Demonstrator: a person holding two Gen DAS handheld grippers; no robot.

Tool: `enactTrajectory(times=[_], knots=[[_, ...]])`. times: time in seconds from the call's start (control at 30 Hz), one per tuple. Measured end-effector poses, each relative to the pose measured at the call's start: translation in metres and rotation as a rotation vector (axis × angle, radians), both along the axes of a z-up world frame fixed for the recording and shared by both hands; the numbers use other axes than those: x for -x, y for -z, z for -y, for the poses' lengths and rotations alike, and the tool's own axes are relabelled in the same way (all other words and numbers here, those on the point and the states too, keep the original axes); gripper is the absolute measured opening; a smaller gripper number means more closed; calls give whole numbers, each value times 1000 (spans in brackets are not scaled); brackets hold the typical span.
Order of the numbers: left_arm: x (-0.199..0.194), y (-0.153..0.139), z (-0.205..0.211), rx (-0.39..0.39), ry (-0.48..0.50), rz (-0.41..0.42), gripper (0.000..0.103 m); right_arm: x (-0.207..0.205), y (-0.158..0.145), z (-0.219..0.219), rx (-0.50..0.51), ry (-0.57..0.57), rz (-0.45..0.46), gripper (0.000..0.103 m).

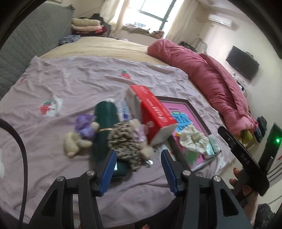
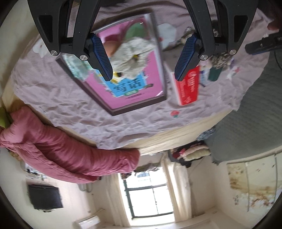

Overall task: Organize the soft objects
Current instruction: 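Open both grippers and move them back toward the pile of items, then grasp the leopard-print scrunchie with the left gripper while the right grasps the pink-bow plush bunny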

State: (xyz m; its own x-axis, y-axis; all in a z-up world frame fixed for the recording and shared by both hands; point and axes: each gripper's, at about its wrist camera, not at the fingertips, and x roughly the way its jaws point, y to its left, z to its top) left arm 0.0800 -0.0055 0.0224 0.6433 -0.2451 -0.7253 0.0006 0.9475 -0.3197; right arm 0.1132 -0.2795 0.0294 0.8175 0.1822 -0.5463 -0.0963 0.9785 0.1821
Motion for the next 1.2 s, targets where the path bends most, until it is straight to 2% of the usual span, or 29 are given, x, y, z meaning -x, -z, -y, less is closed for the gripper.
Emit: enactTrajectory(times=[0.27, 0.6, 1.07, 1.2], knots=[[1, 14, -27, 25, -52, -16, 52, 8, 4, -43, 30, -121, -37, 74], [-21, 40, -21, 47, -24, -53, 52, 3, 30, -82, 96, -228, -115, 74], [-51, 51, -10, 31, 5, -52, 52, -8, 56, -93, 139, -244, -171, 74], [-55, 52, -8, -9, -6, -52, 52, -12, 62, -96, 144, -252, -185, 74]])
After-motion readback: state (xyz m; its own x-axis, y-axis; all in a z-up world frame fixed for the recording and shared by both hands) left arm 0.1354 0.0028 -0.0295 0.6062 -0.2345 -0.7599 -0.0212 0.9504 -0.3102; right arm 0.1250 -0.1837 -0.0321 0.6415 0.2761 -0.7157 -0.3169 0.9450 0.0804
